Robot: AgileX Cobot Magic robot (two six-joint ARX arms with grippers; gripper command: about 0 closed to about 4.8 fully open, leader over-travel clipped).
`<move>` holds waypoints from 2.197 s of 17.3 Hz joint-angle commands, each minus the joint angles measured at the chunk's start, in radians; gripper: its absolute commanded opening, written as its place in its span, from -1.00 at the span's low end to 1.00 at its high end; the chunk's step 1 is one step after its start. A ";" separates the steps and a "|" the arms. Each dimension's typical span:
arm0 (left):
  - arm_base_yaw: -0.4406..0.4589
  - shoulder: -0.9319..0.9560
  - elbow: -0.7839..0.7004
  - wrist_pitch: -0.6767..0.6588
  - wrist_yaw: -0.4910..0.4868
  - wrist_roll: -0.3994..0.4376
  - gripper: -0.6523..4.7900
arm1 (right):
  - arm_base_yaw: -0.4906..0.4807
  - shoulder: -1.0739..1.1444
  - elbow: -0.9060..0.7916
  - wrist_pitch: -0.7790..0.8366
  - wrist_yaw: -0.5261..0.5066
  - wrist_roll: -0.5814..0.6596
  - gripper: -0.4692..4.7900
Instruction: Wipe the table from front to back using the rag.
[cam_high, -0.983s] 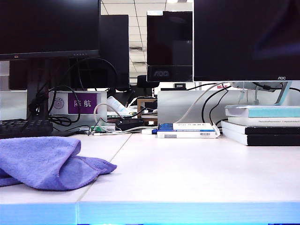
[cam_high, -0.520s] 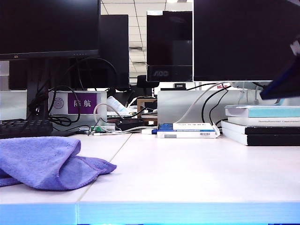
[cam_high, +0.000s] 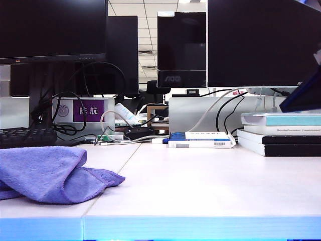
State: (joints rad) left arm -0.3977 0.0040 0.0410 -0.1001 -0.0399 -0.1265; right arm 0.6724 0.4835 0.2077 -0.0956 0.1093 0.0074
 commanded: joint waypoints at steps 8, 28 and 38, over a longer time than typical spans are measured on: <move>0.252 0.000 -0.031 -0.096 0.018 0.092 -0.78 | 0.000 -0.002 0.005 0.015 -0.006 0.003 -0.82; 0.251 -0.003 -0.032 -0.092 0.029 0.089 -0.78 | -0.481 -0.482 -0.206 -0.066 -0.094 0.003 -0.82; 0.251 -0.003 -0.032 -0.092 0.029 0.089 -0.78 | -0.536 -0.482 -0.206 -0.072 -0.111 0.003 -0.82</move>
